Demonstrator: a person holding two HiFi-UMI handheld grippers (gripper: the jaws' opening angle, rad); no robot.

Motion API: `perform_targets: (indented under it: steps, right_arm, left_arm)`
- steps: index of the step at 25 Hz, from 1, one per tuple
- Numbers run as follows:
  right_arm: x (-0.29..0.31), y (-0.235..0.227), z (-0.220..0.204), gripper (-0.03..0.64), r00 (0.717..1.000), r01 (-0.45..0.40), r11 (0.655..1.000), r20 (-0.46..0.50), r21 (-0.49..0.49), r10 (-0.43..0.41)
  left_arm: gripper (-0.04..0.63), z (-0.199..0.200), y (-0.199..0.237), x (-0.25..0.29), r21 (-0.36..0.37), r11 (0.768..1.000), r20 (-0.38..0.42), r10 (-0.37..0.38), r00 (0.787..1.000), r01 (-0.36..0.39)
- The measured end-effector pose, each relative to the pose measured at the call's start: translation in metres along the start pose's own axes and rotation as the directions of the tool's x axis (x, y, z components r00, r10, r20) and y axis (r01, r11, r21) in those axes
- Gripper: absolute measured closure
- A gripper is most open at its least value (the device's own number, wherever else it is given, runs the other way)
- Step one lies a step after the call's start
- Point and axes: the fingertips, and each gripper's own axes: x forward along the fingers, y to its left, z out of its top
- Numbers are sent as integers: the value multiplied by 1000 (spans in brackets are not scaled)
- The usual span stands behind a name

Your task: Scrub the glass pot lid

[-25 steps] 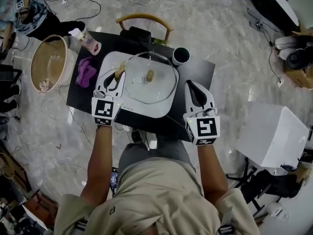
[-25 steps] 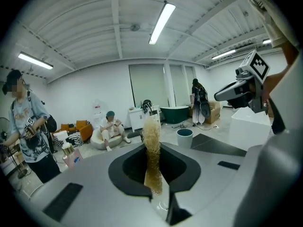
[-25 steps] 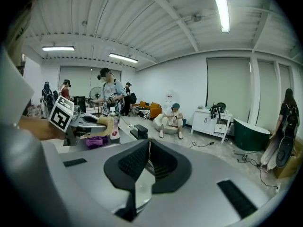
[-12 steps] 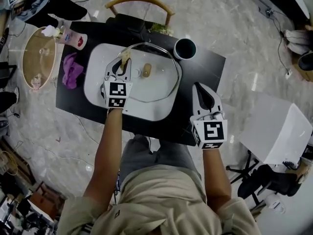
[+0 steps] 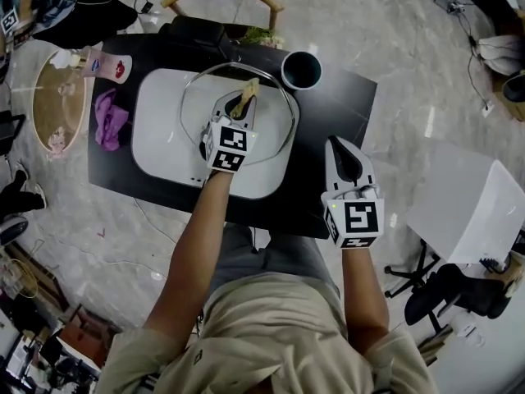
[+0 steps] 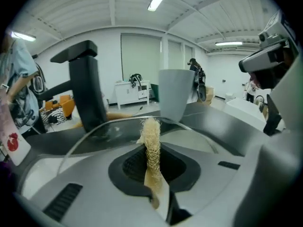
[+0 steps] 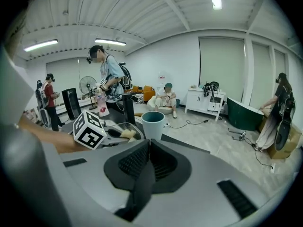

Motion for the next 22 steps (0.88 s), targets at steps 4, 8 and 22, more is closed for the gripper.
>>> perform_targets:
  steps: [4, 8, 22]
  right_arm:
    - [-3, -4, -4, 591, 1000, 13, 1000, -1, 12, -13]
    - [-4, -2, -5, 591, 1000, 15, 1000, 1, 17, -15]
    - [3, 10, -8, 591, 1000, -13, 1000, -9, 3, 14]
  left_arm:
    - [549, 8, -70, 9, 34, 990, -7, -138, 990, 138]
    - [549, 6, -93, 9, 27, 984, -9, -174, 985, 174]
    - [549, -24, -10, -9, 2, 999, -45, -41, 998, 41]
